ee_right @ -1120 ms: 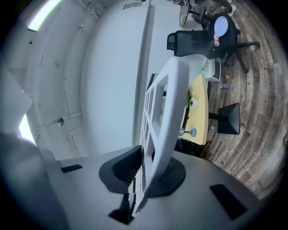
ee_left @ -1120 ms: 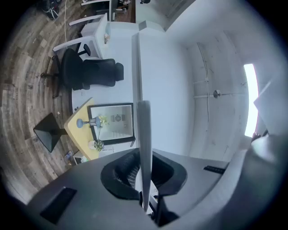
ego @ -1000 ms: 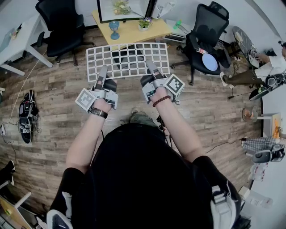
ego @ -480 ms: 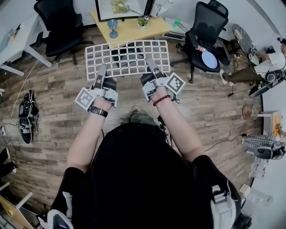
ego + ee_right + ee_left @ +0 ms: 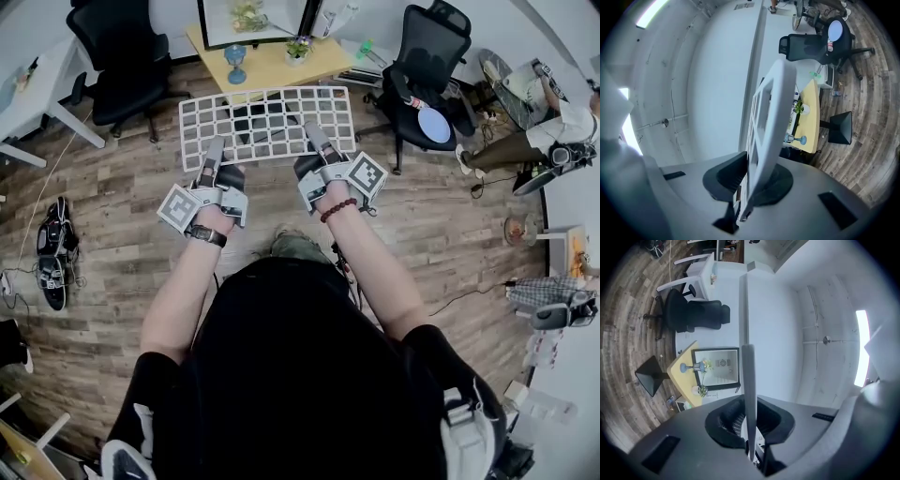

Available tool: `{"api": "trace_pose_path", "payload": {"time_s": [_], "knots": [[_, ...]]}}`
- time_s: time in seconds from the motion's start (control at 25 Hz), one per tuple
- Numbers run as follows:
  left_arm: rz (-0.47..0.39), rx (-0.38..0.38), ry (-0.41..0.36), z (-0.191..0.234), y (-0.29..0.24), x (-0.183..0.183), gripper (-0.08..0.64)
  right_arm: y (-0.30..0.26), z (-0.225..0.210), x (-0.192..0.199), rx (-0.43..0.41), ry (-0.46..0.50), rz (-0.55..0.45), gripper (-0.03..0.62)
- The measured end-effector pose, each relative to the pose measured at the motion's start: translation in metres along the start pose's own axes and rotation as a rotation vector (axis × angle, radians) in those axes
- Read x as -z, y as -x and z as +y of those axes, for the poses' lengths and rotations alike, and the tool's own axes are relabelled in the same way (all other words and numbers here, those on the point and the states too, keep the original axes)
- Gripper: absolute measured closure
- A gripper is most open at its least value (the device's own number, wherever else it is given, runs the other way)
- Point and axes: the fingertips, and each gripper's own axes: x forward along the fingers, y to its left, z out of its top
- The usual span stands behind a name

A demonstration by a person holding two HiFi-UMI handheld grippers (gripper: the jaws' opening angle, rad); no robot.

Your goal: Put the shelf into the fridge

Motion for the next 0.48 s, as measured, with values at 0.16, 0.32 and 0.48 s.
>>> {"api": "trace_pose_path", "payload": {"time_s": [0.16, 0.32, 0.48], "knots": [[0.001, 0.001, -0.004, 0.0, 0.001, -0.007, 0.53, -0.006, 0.001, 0.004, 0.007, -0.006, -0.005, 0.546], [-0.001, -0.006, -0.01, 0.003, -0.002, -0.016, 0.529, -0.015, 0.001, 0.007, 0.0, 0.0, -0.003, 0.546], [0.0, -0.013, -0.011, 0.006, -0.013, -0.019, 0.529, -0.023, -0.001, 0.001, 0.003, -0.007, -0.009, 0.546]]}}
